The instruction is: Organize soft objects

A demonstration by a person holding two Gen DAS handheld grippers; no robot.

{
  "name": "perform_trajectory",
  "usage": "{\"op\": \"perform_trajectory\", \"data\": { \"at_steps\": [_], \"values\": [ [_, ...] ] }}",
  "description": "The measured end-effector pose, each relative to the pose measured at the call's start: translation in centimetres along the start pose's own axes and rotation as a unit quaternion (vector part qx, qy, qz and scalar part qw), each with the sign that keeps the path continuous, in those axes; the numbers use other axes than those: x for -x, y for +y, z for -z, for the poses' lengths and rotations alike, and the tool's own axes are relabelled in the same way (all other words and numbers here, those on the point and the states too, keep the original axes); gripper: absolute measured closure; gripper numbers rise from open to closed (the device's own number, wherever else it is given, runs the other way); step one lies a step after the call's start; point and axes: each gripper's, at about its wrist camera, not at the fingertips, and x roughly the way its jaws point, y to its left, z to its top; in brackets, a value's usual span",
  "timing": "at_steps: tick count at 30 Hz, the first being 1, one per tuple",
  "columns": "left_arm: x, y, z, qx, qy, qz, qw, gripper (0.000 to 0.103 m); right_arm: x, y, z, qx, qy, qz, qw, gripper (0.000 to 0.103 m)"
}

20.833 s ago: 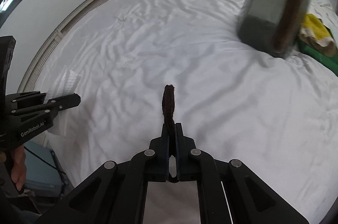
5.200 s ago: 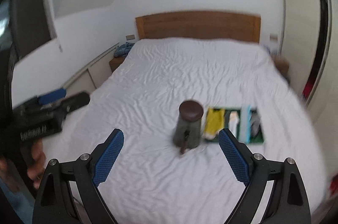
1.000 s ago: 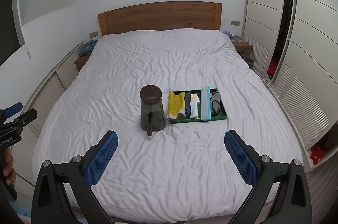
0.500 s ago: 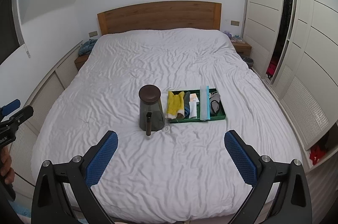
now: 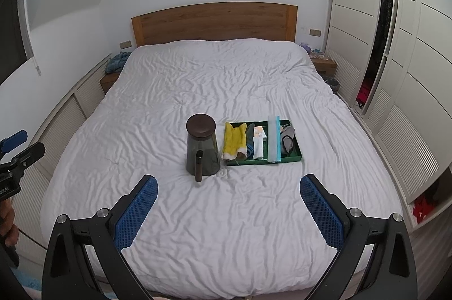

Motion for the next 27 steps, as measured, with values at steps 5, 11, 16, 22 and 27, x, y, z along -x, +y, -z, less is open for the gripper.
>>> {"op": "perform_trajectory", "data": {
  "at_steps": [5,11,16,22,27],
  "values": [
    [0.1,0.2,0.0,-0.002,0.001,0.004,1.0,0.016,0.0,0.0,0.1,0.001,0.001,0.0,1.0,0.0],
    [0.0,0.2,-0.1,-0.002,0.002,0.006,1.0,0.016,0.0,0.1,0.2,0.0,0.0,0.0,1.0,0.0],
    [0.0,0.3,-0.3,0.001,0.006,0.01,0.9999,0.016,-0.1,0.1,0.2,0.001,0.001,-0.001,1.0,0.0],
    [-0.2,0.8,-0.5,0.012,0.007,0.012,0.9998,0.016,-0.1,0.2,0.2,0.002,0.0,-0.001,1.0,0.0],
    [-0.5,1.2,-0.8,0.023,0.006,0.005,0.9997,0.016,-0.1,0.1,0.2,0.003,0.0,-0.002,1.0,0.0]
  ]
}}
